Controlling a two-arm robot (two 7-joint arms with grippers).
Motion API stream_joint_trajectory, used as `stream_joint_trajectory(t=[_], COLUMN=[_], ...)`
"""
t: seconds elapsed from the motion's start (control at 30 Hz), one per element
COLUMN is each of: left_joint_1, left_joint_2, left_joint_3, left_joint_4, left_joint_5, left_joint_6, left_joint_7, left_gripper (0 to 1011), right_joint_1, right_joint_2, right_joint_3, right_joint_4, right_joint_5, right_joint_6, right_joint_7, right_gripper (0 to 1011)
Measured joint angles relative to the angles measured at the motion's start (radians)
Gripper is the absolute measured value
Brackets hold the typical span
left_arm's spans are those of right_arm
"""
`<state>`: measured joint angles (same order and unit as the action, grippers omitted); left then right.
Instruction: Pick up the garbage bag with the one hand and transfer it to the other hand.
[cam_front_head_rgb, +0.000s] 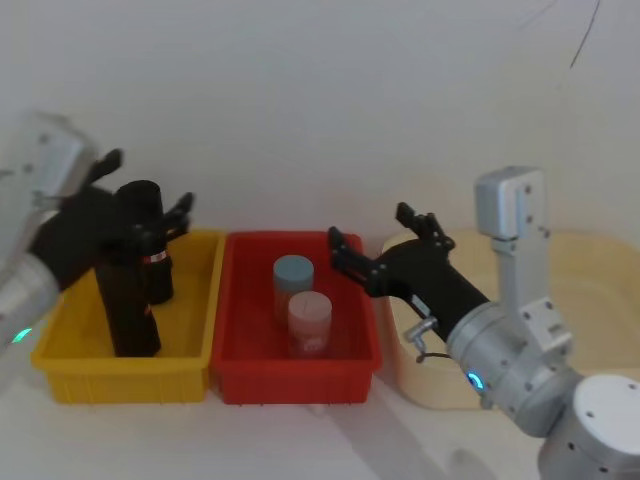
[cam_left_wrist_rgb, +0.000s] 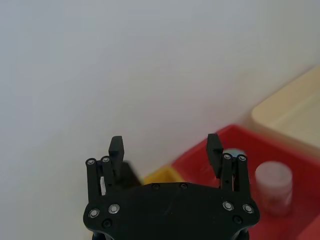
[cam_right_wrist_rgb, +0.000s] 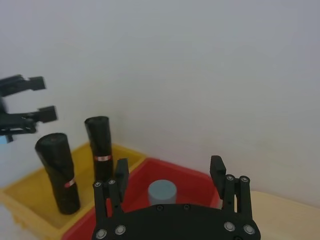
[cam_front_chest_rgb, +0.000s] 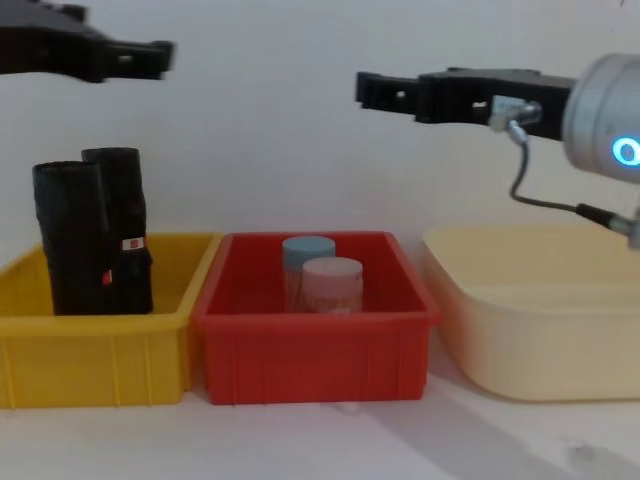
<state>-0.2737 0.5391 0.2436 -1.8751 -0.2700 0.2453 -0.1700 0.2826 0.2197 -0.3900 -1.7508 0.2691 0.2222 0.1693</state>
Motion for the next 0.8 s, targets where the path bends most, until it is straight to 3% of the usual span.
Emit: stream_joint_trajectory(t=[0.07, 0.1, 0.17, 0.2, 0.33, 0.47, 0.8], left_joint_1=[0.05, 0.05, 0.108, 0.108, 0.176, 0.206, 0.214], left_joint_2=[0.019, 0.019, 0.035, 0.035, 0.053, 0.063, 0.065], left_joint_3=[-0.05, -0.05, -0.103, -0.103, -0.161, -0.187, -0.2], left_joint_4=[-0.025, -0.025, -0.049, -0.049, -0.075, -0.082, -0.049], left_joint_5=[-0.02, -0.02, -0.046, -0.046, -0.072, -0.086, -0.111], left_joint_6=[0.006, 0.006, 0.012, 0.012, 0.018, 0.022, 0.038], left_joint_7=[-0.004, -0.004, -0.008, -0.008, -0.015, -0.024, -0.052], left_gripper=[1001, 1001, 1001, 1001, 1002, 1001, 1001], right_joint_1=[0.01, 0.018, 0.027, 0.035, 0.057, 0.069, 0.105], right_joint_2=[-0.005, -0.01, -0.016, -0.021, -0.035, -0.042, -0.063], right_joint_3=[-0.008, -0.016, -0.025, -0.031, -0.047, -0.054, -0.062], right_joint_4=[0.006, 0.012, 0.02, 0.027, 0.055, 0.072, 0.137], right_joint_5=[-0.005, -0.01, -0.014, -0.018, -0.025, -0.029, -0.032], right_joint_6=[0.012, 0.025, 0.037, 0.051, 0.084, 0.099, 0.122], right_joint_7=[0.001, 0.002, 0.003, 0.003, 0.006, 0.011, 0.032], right_gripper=[1002, 1002, 1001, 1001, 1001, 1002, 1001])
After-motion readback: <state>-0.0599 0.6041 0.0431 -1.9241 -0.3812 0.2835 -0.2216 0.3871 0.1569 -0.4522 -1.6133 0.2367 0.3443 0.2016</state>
